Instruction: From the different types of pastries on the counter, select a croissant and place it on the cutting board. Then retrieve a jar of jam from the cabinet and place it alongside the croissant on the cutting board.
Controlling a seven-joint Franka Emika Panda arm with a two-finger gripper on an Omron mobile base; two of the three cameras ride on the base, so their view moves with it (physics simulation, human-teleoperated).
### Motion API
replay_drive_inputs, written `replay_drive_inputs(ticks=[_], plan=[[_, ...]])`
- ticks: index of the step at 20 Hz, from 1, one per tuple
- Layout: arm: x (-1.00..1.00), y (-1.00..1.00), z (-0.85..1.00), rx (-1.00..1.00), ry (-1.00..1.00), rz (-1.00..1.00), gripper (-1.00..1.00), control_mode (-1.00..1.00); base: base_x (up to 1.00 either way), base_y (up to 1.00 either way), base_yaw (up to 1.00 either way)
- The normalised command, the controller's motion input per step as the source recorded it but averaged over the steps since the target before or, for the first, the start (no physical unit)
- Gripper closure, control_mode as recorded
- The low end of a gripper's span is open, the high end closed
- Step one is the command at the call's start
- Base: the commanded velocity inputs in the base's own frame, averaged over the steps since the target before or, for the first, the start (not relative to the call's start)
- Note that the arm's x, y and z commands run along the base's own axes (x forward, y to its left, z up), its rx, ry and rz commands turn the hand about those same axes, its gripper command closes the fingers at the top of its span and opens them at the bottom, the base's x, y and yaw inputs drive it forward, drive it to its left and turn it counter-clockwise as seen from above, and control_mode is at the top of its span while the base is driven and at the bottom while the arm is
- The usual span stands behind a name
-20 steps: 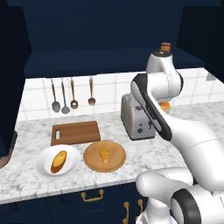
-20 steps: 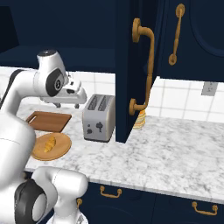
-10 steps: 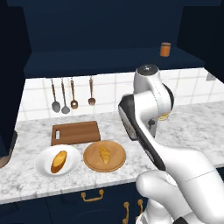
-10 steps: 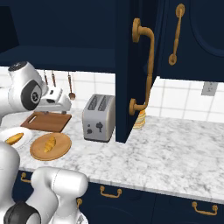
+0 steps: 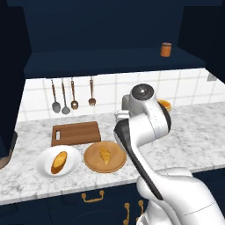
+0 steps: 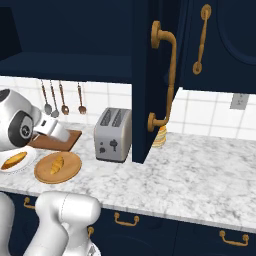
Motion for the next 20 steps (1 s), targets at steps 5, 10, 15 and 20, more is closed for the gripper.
replay_drive_inputs(ticks=[5,10,15,20], plan=[[-0.11,0.08,0.03,0.10,0.03,-0.02,-1.00,-1.00,0.00,0.00,0.00],[-0.01,0.11,0.02,0.06,0.06,0.01,-1.00,-1.00,0.00,0.00,0.00],[0.00,0.20,0.00,0.00,0.11,0.13,-1.00,-1.00,0.00,0.00,0.00],[-0.23,0.11,-0.04,0.00,0.03,0.19,-1.00,-1.00,0.00,0.00,0.00]])
